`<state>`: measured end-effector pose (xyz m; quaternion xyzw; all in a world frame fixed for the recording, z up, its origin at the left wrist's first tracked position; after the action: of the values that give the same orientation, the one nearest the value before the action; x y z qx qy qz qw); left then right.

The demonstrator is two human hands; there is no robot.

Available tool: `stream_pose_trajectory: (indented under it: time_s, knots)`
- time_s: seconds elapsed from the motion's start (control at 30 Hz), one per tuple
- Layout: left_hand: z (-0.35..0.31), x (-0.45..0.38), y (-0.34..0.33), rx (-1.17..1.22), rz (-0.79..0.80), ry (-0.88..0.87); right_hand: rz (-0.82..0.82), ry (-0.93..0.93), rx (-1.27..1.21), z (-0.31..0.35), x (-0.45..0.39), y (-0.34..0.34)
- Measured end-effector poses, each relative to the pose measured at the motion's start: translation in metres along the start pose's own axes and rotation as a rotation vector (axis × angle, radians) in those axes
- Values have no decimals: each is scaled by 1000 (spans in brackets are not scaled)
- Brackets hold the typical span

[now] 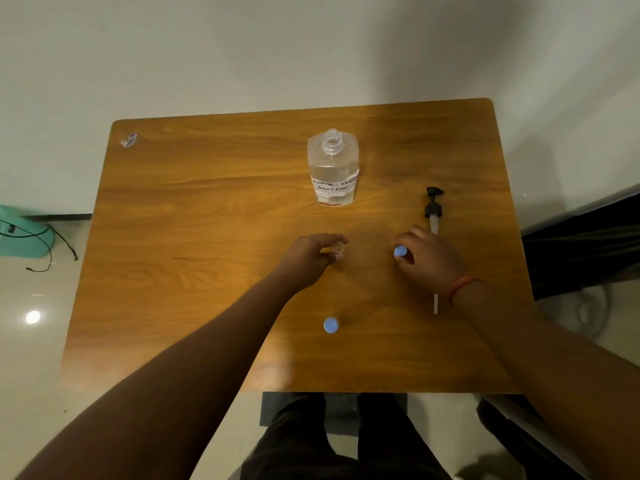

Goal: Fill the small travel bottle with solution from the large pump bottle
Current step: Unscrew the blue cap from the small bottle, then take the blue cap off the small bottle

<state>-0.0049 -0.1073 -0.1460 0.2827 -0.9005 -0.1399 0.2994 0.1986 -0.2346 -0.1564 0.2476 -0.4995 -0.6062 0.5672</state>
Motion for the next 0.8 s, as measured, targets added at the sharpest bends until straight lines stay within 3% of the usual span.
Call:
stream_pose_trajectory:
  time_s: [0.53, 0.7, 0.8]
  knots:
    - [4, -2, 0, -30, 67, 18, 44, 10, -3, -7, 6, -8]
    - [13, 2, 8, 77, 24, -5, -186, 90, 92, 6, 17, 5]
    - [29, 16, 14, 170, -85, 59, -235, 265, 69, 35, 28, 5]
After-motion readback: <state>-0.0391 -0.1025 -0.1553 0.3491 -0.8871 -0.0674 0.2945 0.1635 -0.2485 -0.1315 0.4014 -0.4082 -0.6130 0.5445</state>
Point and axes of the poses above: each hand's wrist, its own x-axis away from the middle knuckle, its own y-axis out of the back of the hand, z = x × y, the point moved 4 cm from there along -x, towards the middle knuckle, and after that the axes turned 4 degrees about x, right-handed, at the moved point
